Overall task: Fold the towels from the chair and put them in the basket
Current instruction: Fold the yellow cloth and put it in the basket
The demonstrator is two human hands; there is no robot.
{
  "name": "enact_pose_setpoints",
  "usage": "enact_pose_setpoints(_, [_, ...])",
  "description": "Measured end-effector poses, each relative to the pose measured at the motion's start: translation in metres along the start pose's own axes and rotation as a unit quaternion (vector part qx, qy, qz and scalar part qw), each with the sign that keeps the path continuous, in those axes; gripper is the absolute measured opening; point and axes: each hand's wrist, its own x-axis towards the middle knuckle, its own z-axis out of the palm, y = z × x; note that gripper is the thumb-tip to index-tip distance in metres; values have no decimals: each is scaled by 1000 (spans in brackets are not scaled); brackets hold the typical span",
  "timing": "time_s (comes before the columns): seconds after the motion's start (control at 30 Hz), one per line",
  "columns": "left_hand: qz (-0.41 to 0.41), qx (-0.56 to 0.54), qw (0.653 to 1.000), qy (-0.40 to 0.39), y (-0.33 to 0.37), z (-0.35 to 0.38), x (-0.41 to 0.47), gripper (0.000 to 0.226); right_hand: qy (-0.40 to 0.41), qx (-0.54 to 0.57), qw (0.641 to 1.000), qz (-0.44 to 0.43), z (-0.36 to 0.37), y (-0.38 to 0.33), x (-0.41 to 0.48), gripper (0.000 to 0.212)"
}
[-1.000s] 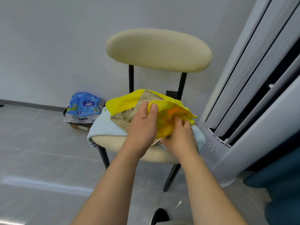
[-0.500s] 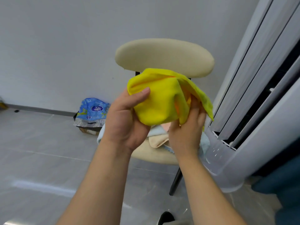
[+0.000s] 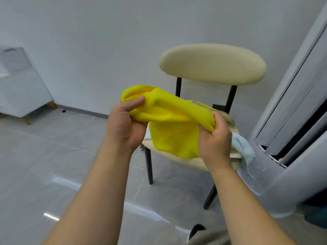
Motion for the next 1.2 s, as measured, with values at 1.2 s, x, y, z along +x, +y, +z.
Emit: enact_pose_setpoints(1.2, [48,370,904,206,-10,-89,3,23,-301,20,877,373,3,33,-3,32])
